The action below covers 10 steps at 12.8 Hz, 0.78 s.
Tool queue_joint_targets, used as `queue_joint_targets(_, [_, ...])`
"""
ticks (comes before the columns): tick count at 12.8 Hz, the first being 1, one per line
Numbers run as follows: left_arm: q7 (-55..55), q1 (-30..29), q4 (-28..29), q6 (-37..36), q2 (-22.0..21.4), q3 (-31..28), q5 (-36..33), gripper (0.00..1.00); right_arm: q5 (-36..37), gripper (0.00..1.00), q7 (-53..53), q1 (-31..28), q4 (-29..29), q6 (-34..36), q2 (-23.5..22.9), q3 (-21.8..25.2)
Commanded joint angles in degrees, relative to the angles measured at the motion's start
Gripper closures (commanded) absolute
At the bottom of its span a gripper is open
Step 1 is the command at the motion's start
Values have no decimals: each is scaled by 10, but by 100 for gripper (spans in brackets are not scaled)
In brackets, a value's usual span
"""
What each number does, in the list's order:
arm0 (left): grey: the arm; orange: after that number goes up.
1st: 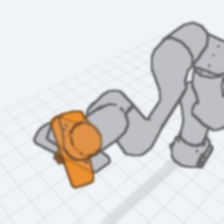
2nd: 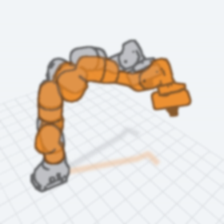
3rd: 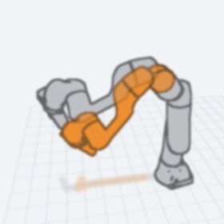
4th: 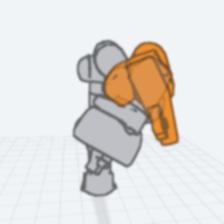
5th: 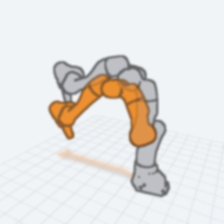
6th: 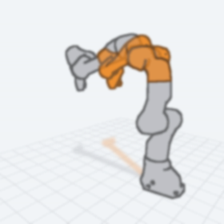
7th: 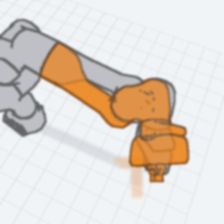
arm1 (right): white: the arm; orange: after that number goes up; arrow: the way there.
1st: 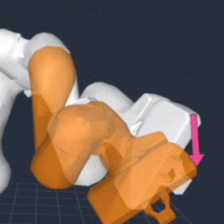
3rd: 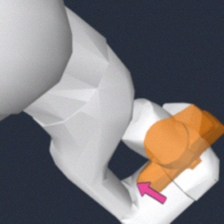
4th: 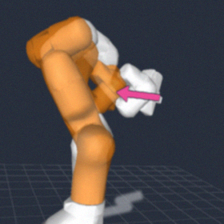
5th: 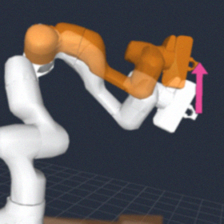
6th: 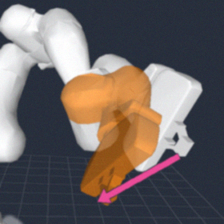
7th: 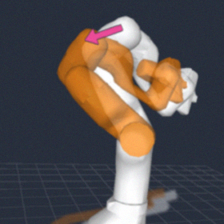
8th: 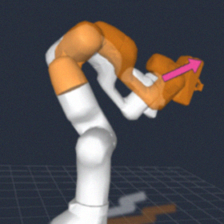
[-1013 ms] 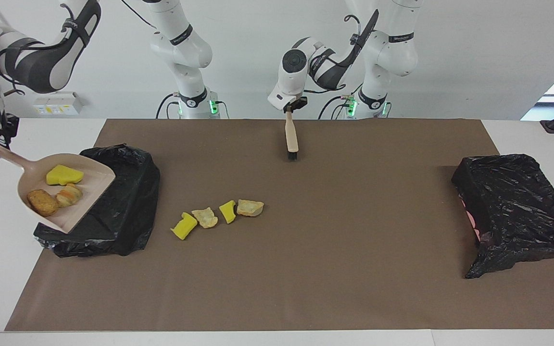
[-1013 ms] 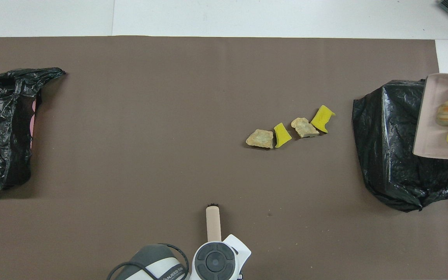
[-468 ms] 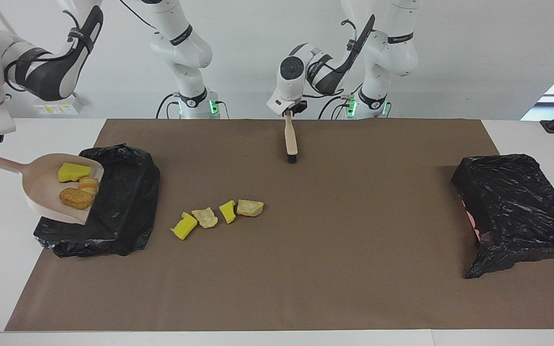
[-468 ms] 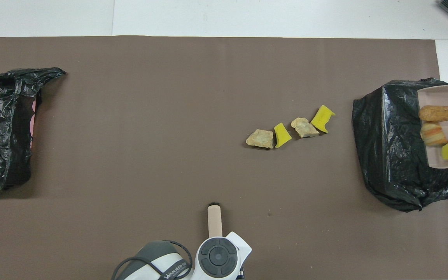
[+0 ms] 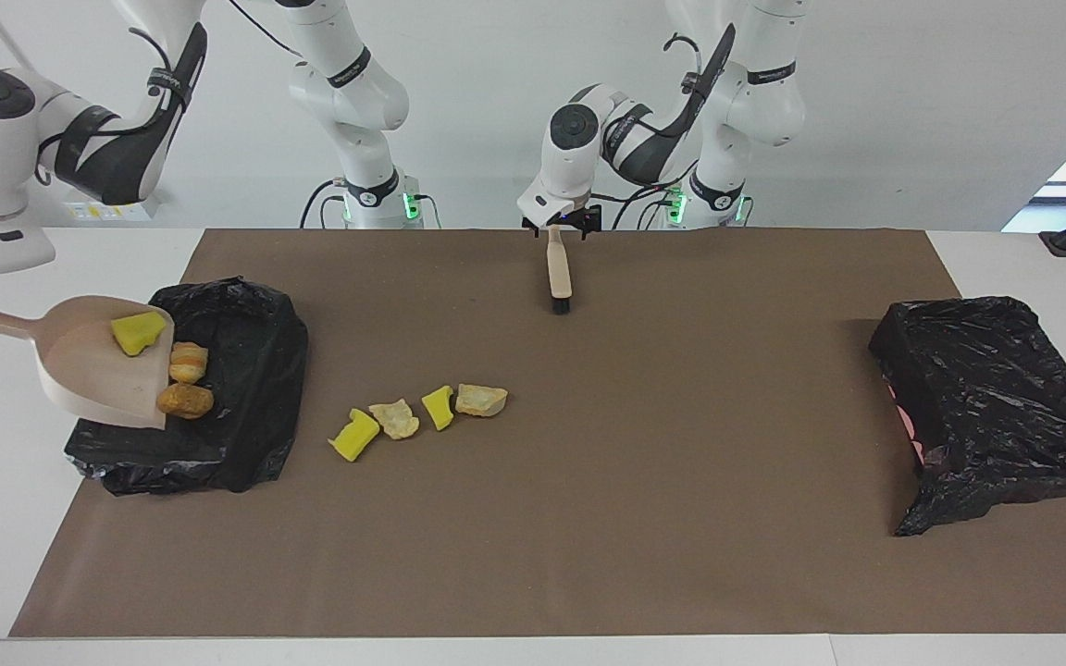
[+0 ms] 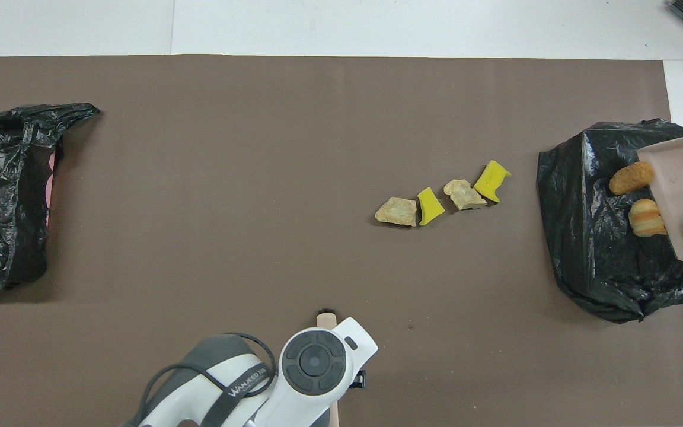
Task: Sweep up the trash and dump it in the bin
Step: 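Tilt the dustpan with the right gripper to dump debris into the bag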
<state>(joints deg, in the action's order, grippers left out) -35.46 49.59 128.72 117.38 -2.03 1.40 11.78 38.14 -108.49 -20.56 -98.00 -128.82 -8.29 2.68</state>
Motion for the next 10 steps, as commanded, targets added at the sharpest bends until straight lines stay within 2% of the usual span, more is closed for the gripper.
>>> queue_joint_targets(1, [51,-62,-68,-7,29,4,-64,0,44,100,1,25,-22,-6,28,-4])
queue_joint_targets(4, [86,-122,-140,-7,48,3,-70,0,87,100,49,38,-58,16,62,-5])
queue_joint_targets(6, [114,-163,-182,-12,41,1,-105,0,132,100,86,44,-104,18,95,-6])
queue_joint_targets(8, [156,-207,-245,-74,45,1,-110,0,207,100,169,71,-123,29,111,-6])
queue_joint_targets(10, [218,-265,-290,-123,39,1,-111,0,217,100,205,89,-125,42,112,-7])
